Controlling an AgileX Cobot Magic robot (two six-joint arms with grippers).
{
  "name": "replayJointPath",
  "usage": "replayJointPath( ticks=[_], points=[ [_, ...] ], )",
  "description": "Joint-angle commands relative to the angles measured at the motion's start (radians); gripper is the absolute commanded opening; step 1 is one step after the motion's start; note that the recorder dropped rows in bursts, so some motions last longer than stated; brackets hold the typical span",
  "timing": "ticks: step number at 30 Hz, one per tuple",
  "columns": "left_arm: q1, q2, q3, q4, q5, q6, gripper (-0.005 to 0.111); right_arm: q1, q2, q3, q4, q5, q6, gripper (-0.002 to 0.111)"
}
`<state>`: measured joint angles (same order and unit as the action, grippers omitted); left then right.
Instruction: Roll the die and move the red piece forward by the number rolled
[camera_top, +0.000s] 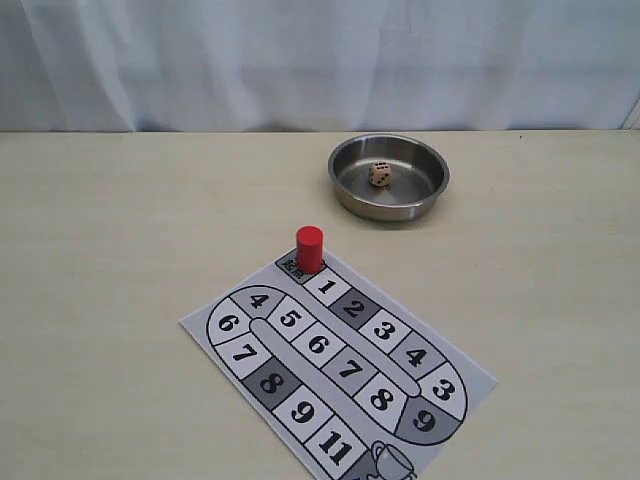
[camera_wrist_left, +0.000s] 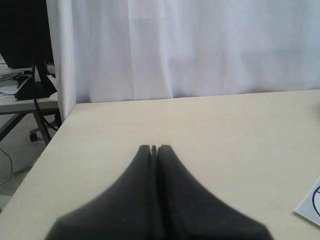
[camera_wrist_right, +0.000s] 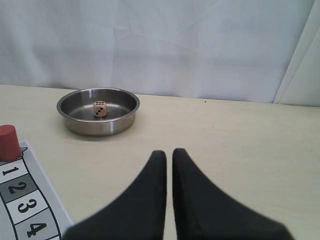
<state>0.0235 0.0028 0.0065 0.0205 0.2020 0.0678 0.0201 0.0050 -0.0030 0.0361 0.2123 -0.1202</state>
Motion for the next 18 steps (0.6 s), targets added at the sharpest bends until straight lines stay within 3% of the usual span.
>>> replayJointPath(
  ticks=[1, 13, 18],
  points=[
    [-0.002, -0.003, -0.007, -0.007, -0.013, -0.006, 0.0, -0.006, -0.005, 0.003, 0.002, -0.001, 0.001, 0.004],
    [-0.002, -0.003, -0.007, -0.007, -0.013, -0.006, 0.0, -0.006, -0.005, 0.003, 0.002, -0.001, 0.001, 0.004],
    [-0.002, -0.003, -0.007, -0.007, -0.017, -0.006, 0.0, -0.006, -0.005, 0.003, 0.018, -0.099, 0.005, 0.004]
  ],
)
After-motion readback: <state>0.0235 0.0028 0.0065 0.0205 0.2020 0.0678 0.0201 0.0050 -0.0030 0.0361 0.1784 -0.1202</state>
